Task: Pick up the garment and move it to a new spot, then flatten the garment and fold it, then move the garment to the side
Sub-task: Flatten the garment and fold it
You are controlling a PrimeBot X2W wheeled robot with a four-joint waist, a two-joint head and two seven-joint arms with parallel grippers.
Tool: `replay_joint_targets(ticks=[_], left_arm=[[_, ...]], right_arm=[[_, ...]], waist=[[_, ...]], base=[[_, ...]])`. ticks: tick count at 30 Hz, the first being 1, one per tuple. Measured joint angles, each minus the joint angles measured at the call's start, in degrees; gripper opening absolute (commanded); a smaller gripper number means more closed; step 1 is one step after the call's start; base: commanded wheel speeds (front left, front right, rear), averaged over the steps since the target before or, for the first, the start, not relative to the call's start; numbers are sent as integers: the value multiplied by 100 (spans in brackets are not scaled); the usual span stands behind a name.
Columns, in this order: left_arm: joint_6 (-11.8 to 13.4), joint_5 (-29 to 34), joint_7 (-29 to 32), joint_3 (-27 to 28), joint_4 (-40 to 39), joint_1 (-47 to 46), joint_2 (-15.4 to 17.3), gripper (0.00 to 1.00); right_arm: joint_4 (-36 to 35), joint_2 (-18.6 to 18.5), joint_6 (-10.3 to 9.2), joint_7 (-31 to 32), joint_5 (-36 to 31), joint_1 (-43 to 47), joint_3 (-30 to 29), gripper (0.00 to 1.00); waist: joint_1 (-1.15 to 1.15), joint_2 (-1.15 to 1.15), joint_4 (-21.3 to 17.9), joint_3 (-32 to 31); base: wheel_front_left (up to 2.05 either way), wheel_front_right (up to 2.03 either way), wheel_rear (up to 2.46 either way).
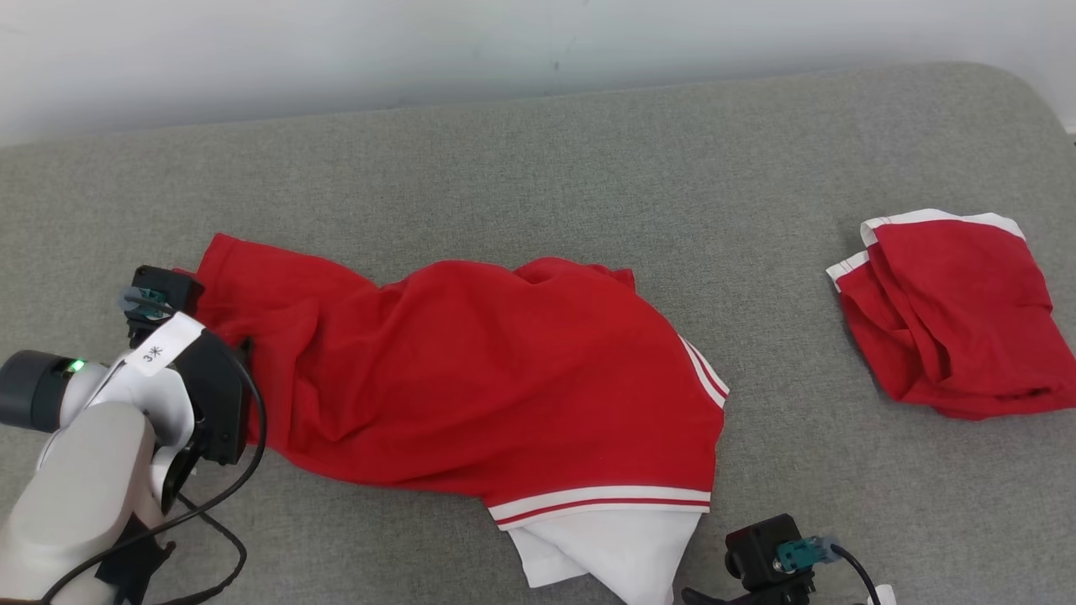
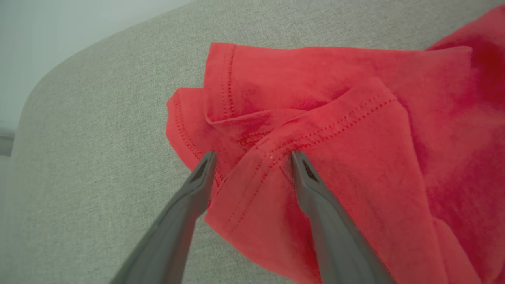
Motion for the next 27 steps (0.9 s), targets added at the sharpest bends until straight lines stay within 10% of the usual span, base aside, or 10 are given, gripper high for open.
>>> replay_joint_targets(ticks=[6, 9, 15, 27], left_arm=[[-4, -30, -63, 3, 142, -21, -35, 0], [-5, -47, -76, 2, 191, -65, -130, 0], [4, -46, -126, -26, 311, -135, -301, 0], [211, -70, -500, 27, 470, -307, -566, 0]], right_arm=[[7, 4, 0, 79, -7, -2, 100, 100], [-2, 4, 0, 96, -8, -1, 102, 56], [-74, -26, -7, 91, -81, 57, 19, 0], [-321, -90, -4, -66, -49, 44, -238, 0]], waist=[[0, 0, -55, -14], [0, 0, -70, -11], [0, 0, -31, 12], [0, 0, 270, -97]], base=[[0, 0, 0], [0, 0, 0], [0, 0, 0], [0, 0, 0]])
